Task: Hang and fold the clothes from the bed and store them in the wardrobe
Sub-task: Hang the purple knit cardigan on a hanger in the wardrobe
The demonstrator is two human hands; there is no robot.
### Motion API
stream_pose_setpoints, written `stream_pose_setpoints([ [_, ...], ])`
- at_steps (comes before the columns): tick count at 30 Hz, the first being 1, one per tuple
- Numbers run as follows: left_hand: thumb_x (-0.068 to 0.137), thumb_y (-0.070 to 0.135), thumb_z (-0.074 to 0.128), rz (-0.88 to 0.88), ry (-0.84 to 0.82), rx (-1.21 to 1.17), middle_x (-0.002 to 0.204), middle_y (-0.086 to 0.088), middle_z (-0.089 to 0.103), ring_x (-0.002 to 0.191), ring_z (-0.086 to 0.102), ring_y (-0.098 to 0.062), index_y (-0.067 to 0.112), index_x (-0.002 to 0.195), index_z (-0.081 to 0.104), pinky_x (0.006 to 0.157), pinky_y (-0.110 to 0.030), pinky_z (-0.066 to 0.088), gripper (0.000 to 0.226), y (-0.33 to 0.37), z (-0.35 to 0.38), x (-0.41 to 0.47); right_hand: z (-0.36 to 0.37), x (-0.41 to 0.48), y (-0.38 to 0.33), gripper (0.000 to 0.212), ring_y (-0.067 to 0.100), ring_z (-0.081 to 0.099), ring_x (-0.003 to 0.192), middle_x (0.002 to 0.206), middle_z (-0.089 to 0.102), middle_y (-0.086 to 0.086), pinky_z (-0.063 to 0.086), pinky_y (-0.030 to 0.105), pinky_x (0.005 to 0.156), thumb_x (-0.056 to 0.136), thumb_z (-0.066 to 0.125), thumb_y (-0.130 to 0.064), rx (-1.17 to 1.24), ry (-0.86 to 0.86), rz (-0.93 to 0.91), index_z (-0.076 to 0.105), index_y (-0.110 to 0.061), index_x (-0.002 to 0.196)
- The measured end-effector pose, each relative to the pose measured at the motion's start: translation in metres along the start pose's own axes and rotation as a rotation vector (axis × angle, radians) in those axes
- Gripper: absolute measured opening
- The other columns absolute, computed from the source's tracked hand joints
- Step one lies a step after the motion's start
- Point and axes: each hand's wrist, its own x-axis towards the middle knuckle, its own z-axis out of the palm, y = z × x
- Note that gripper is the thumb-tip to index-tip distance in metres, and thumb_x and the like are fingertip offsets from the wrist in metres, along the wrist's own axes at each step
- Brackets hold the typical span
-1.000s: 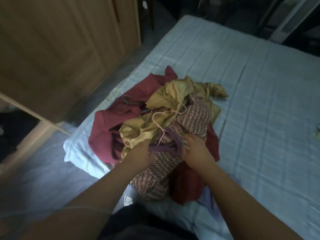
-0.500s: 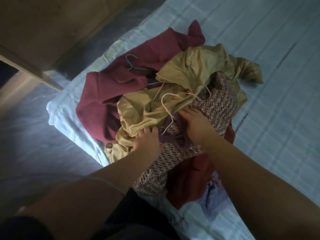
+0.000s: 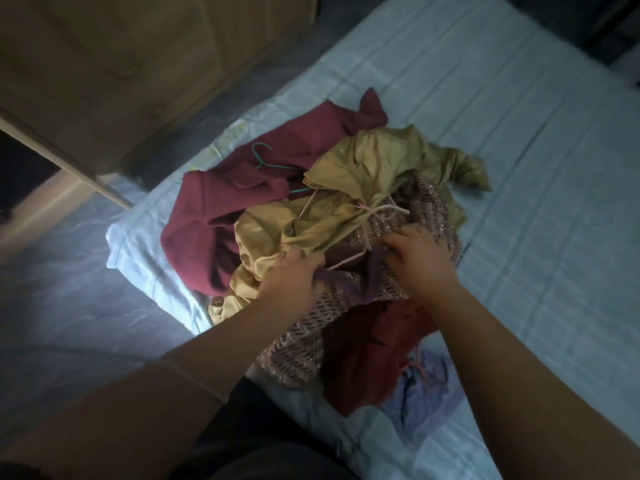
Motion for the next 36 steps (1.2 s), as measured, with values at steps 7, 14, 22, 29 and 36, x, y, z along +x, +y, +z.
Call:
stream_pose_setpoints([
  [7,0.085,0.033,0.055,0.192,0.307,0.163,0.108,-0.006,0.047,0.1,0.051,-0.032,0.03,0.112,0.047,0.072,-0.044,0.051,0.028,0.055,-0.119,-0.017,-0.127,-0.021,0.006,0.017,0.027,0.054,0.097,0.096,0.06,-0.006,0.039,0.04,0.077,0.09,0.056,-0.043,-0.056,0.3,-0.05,0.063,-0.03,0.099],
  [14,0.087,0.036,0.049,0.275,0.468,0.216,0.095,0.001,0.057,0.085,0.061,-0.034,0.033,0.096,0.035,0.06,-0.037,0.042,0.017,0.076,-0.226,-0.049,-0.217,-0.028,-0.013,0.014,0.025,0.06,0.095,0.098,0.066,-0.002,0.049,0.041,0.08,0.097,0.052,-0.035,0.175,0.395,-0.096,0.06,-0.025,0.101],
  [22,0.087,0.032,0.052,0.36,0.718,0.123,0.065,0.012,0.045,0.063,0.046,-0.022,0.035,0.087,0.033,0.056,-0.034,0.033,0.019,0.097,-0.354,-0.1,-0.344,-0.036,-0.073,0.029,0.01,0.06,0.099,0.112,0.064,-0.018,0.046,0.03,0.082,0.096,0.044,-0.042,0.099,0.723,-0.194,0.047,-0.047,0.124],
  [29,0.085,0.033,0.053,0.439,0.883,0.153,0.067,0.012,0.053,0.059,0.051,-0.006,0.036,0.089,0.037,0.05,-0.032,0.036,0.017,0.075,-0.448,-0.174,-0.418,-0.076,-0.146,0.025,-0.013,0.045,0.074,0.08,0.049,-0.034,0.038,0.024,0.062,0.088,0.037,-0.064,0.013,0.861,-0.278,0.047,-0.052,0.108],
  [36,0.09,0.034,0.067,0.466,0.866,0.033,0.098,0.015,0.064,0.084,0.062,-0.008,0.039,0.11,0.045,0.075,-0.031,0.046,0.031,-0.022,-0.526,-0.235,-0.425,-0.094,-0.276,0.016,-0.008,0.042,0.057,0.063,0.047,-0.021,0.025,0.017,0.049,0.092,0.051,-0.054,-0.098,1.118,-0.2,0.043,-0.043,0.084],
])
